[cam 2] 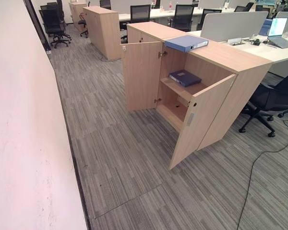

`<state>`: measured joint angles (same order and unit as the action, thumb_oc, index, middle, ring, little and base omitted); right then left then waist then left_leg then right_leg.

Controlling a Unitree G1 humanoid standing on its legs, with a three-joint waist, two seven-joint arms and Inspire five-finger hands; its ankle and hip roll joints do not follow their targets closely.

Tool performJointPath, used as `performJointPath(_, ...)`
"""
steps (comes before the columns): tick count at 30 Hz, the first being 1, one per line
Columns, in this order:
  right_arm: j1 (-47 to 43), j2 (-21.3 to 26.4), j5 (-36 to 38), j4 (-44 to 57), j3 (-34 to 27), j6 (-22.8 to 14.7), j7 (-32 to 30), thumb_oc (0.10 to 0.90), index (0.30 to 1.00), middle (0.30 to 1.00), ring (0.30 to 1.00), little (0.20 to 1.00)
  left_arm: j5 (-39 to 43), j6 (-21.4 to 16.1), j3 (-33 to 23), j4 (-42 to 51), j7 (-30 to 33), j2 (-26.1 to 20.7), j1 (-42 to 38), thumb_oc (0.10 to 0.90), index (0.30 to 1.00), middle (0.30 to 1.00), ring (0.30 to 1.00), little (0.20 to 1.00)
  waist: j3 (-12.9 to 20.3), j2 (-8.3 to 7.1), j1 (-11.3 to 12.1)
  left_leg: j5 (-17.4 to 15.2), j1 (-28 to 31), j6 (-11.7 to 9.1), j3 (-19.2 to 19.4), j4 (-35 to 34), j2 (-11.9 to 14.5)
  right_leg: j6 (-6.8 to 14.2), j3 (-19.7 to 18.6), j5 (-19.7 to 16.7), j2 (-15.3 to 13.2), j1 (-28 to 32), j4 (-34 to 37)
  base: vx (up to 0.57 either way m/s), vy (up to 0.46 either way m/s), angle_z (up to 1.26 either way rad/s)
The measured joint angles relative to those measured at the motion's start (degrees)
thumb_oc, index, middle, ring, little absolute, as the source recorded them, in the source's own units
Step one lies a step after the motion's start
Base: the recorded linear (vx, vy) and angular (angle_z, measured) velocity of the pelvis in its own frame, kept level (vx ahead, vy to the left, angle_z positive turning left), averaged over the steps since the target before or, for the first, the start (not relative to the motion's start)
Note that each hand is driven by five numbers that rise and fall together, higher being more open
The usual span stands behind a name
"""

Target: Put the empty folder in the office cabinet

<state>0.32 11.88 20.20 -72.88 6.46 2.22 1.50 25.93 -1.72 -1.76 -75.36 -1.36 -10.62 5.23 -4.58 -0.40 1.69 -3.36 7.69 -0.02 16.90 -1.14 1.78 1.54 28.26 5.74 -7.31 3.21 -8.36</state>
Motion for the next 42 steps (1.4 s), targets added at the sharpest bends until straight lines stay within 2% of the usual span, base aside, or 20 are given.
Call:
performJointPath(2,-0.38,-0.03,-0.18,-0.06,0.33,0.57,0.05,0.8,0.9,0.9,0.9,0.9,-0.44,0.0,0.26,0.0,0.32,-0.43,-0.15,0.8,0.9,0.9,0.9,0.9,0.05,-0.49,0.04,0.04,-0.5,-0.24,-0.06,1.11,0.33,-0.08,0.08,0.48,0.11,-0.2,-0.59,-0.03,-0.18,0.06)
performJointPath(5,-2.22,-1.37,-1.08,-1.84,1.63,0.57,0.71,0.8,0.9,0.9,0.9,0.9,-0.08,-0.29,0.43,0.61,1.21,-2.7,-2.64,0.8,0.9,0.9,0.9,0.9,-1.63,-3.89,0.62,-1.34,-9.12,-1.74,0.17,17.41,2.51,-2.72,0.34,1.12,-0.33,-1.36,-0.15,-0.04,-0.199,0.13)
performJointPath(8,-3.63,-0.67,-2.16,-3.95,2.39,0.65,0.71,0.8,0.9,0.9,0.9,0.9,0.37,-1.51,-0.27,1.93,1.2,-3.0,-4.75,0.8,0.9,0.9,0.9,0.9,-3.83,-2.8,2.81,-0.57,-17.64,-4.53,-2.26,33.87,7.11,-4.16,0.23,0.21,2.03,1.27,2.9,0.13,-0.002,-0.01)
performJointPath(11,-4.4,0.15,-3.62,-3.98,2.86,0.77,0.62,0.8,0.9,0.9,0.9,0.9,0.14,-1.85,-0.09,1.59,1.26,-2.93,-4.96,0.8,0.9,0.9,0.9,0.9,-3.85,-2.54,3.06,2.19,-17.85,-5.16,-1.5,19.16,7.98,-3.25,-0.15,0.7,2.3,1.5,4.32,0.22,0.149,-0.07)
performJointPath(14,-4.92,1.01,-5.15,-4.68,2.92,0.75,0.57,0.8,0.9,0.9,0.9,0.9,-0.59,-1.88,-0.11,-0.41,2.21,-1.85,-5.57,0.8,0.9,0.9,0.9,0.9,-4.2,-0.74,3.38,9.94,-17.64,-8.68,-1.42,-1.84,8.29,-2.3,-0.13,0.14,3.3,2.7,6.61,0.26,0.168,0.14)
performJointPath(19,-4.54,1.77,-8.95,-6.07,3.29,0.76,0.47,0.8,0.9,0.9,0.9,0.9,-2.26,0.71,1.36,-3.09,2.24,-1.32,-0.87,0.8,0.9,0.9,0.9,0.9,-5.08,1.16,5.12,13.02,-19.06,-9.83,-1.48,-1.13,9.04,0.24,-1.32,1.28,3.42,9.91,9.37,0.3,0.202,-0.19)
performJointPath(21,-3.39,1.55,-9.02,-6.78,3.11,0.84,0.32,0.8,0.9,0.9,0.9,0.9,-4.03,1.55,-0.26,-5.16,2.0,-0.09,0.91,0.8,0.9,0.9,0.9,0.9,-3.02,1.68,6.06,16.12,-17.47,-6.91,0.42,-1.7,8.67,2.08,-1.71,1.92,2.37,11.63,10.35,0.28,0.241,-0.33)
performJointPath(22,-2.4,-0.18,-9.78,-7.71,3.09,1.12,0.47,0.8,0.9,0.9,0.9,0.9,-4.55,2.01,-0.73,-5.45,2.14,-0.06,2.65,0.8,0.9,0.9,0.9,0.9,-1.41,-1.96,6.41,16.42,-15.52,-0.89,3.5,-2.14,4.73,3.57,-2.25,2.29,-1.83,12.39,10.56,0.3,0.283,-0.41)
performJointPath(24,-2.24,-1.55,-10.77,-7.78,3.44,1.17,0.54,0.8,0.9,0.9,0.9,0.9,-5.62,2.05,-1.64,-4.98,1.91,-0.16,3.11,0.8,0.9,0.9,0.9,0.9,-0.06,-4.56,6.34,15.14,-13.51,1.67,4.72,-3.14,1.41,4.32,-1.69,-0.22,-5.05,13.62,9.8,0.34,0.353,-0.15)
performJointPath(29,-2.56,-2.54,-11.26,-6.06,4.02,1.78,1.33,0.8,0.9,0.9,0.9,0.9,-6.74,2.51,-1.07,-2.96,0.66,-0.67,2.59,0.8,0.9,0.9,0.9,0.9,1.18,-3.21,6.5,9.29,-7.16,4.15,5.72,-3.54,-3.4,6.73,-0.77,-4.3,-11.67,14.16,0.4,0.24,0.358,-0.03)
performJointPath(30,-2.47,-2.78,-11.25,-4.94,3.97,1.68,2.13,0.8,0.9,0.9,0.9,0.9,-3.3,4.11,-5.11,-4.22,0.01,-0.07,2.7,0.8,0.9,0.9,0.9,0.9,1.51,-2.88,6.42,7.79,-5.31,4.84,5.45,-3.74,-4.41,7.92,-0.03,-5.22,-14.55,13.0,-6.41,0.13,0.301,0.05)
performJointPath(31,-2.47,-2.78,-11.25,-4.94,3.97,1.68,2.13,0.8,0.9,0.9,0.9,0.9,-3.3,4.11,-5.11,-4.22,0.01,-0.07,2.7,0.8,0.9,0.9,0.9,0.9,1.51,-2.88,6.42,7.79,-5.31,4.84,5.45,-3.74,-4.41,7.92,-0.03,-5.22,-14.55,13.0,-6.41,0.16,0.418,0.51)
performJointPath(32,-2.02,-2.74,-11.25,-4.38,4.03,1.92,2.03,0.8,0.9,0.9,0.9,0.9,-1.92,4.38,-5.0,-4.53,-0.69,-0.54,3.08,0.8,0.9,0.9,0.9,0.9,2.64,-3.28,6.57,6.48,-4.38,5.97,3.96,-3.49,-5.91,9.59,0.73,-6.78,-19.44,8.66,-19.4,0.18,0.402,0.5)
performJointPath(33,-2.7,-2.87,-11.23,-4.24,4.06,1.99,1.8,0.8,0.9,0.9,0.9,0.9,-2.13,4.49,-4.67,-4.58,-0.92,-0.77,2.99,0.8,0.9,0.9,0.9,0.9,2.64,-3.49,6.67,6.28,-4.17,6.14,3.63,-3.48,-6.41,10.71,-0.36,-8.43,-20.36,7.12,-22.23,0.23,0.457,0.59)
performJointPath(35,-3.2,-2.29,-11.24,-3.74,4.1,1.93,1.27,0.8,0.9,0.9,0.9,0.9,-3.84,4.89,-1.61,-4.6,-1.11,-0.84,3.07,0.8,0.9,0.9,0.9,0.9,2.39,-2.81,6.95,6.17,-2.22,6.36,3.98,-3.45,-6.51,12.48,1.08,-15.42,-23.58,5.64,-29.03,0.16,0.206,0.17)
performJointPath(36,-3.47,-1.47,-11.86,-3.93,4.56,2.02,0.75,0.8,0.9,0.9,0.9,0.9,-4.51,4.83,0.04,-4.62,-0.91,-0.47,3.36,0.8,0.9,0.9,0.9,0.9,2.15,-1.33,7.88,5.5,-1.06,7.32,5.51,-3.11,-6.3,13.36,5.27,-20.73,-26.49,5.12,-32.3,0.08,0.089,-0.18)
performJointPath(37,-3.78,-0.66,-11.84,-4.16,4.72,2.03,0.77,0.8,0.9,0.9,0.9,0.9,-5.92,4.23,2.22,-3.85,-0.15,-0.08,4.41,0.8,0.9,0.9,0.9,0.9,2.26,-0.41,8.29,3.18,-0.42,10.15,6.55,-2.31,-5.58,14.63,9.46,-18.95,-28.54,4.52,-35.05,0.08,0.085,-0.63)
performJointPath(38,-6.04,-0.68,-11.81,-3.29,5.4,1.59,0.97,0.8,0.9,0.9,0.9,0.9,-6.93,3.76,3.82,-3.12,0.44,-0.36,4.96,0.8,0.9,0.9,0.9,0.9,1.91,-0.44,7.65,1.91,-0.76,9.73,7.6,-2.49,-5.12,13.42,11.35,-12.41,-29.7,-0.02,-36.23,0.11,0.061,-0.65)
performJointPath(40,-7.75,-0.01,-11.69,-1.97,5.62,1.17,1.07,0.8,0.9,0.9,0.9,0.9,-7.12,3.7,3.83,-3.02,1.09,-0.35,3.94,0.8,0.9,0.9,0.9,0.9,0.26,0.66,5.95,0.54,-0.4,9.83,7.21,-2.41,-4.43,13.28,11.01,-5.91,-27.08,-5.78,-33.56,0.1,0.034,-0.3)
performJointPath(42,-8.44,0.79,-11.61,-0.76,5.34,0.64,0.71,0.8,0.9,0.9,0.9,0.9,-7.22,2.51,3.69,-2.49,1.16,-0.36,3.42,0.8,0.9,0.9,0.9,0.9,-1.3,2.37,3.72,1.24,1.08,8.45,7.22,-2.18,-3.22,12.85,12.69,-5.38,-23.79,-7.77,-26.05,0.09,-0.066,0.14)
